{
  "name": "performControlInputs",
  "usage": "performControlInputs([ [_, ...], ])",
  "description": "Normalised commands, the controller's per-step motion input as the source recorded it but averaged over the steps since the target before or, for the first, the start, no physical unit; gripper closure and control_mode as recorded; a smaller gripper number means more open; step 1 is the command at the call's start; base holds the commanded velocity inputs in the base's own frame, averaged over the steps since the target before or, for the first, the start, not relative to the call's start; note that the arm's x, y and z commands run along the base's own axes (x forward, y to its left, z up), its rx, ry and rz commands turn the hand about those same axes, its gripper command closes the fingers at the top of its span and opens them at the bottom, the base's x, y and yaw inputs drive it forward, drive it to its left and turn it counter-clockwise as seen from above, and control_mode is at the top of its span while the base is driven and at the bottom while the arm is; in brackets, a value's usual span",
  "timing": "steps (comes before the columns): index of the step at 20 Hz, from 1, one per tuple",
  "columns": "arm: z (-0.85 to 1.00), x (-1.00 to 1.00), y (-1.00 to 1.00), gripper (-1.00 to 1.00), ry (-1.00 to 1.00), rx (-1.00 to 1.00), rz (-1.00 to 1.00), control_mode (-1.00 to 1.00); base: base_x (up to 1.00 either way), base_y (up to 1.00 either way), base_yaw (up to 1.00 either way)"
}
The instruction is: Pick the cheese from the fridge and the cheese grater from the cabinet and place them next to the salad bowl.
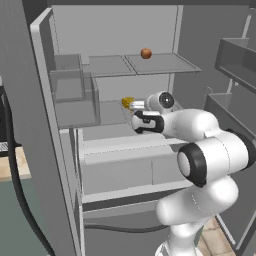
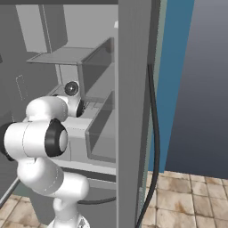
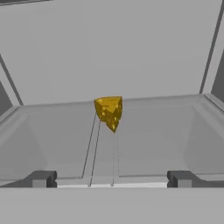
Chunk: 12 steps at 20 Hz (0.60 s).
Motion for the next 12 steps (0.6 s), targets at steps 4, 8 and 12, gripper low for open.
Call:
performControlInputs([
  [4,-0.01,0.11,0.00,-1.00,0.02,0.00,0.01,-1.00,0.00,0.00,0.00],
  [8,0.00,0.15,0.00,-1.00,0.03,-0.04,0.00,-1.00,0.00,0.00,0.00],
  [12,-0.15,0.09,0.00,-1.00,0.07,-0.03,0.00,-1.00,0.00,0.00,0.00],
])
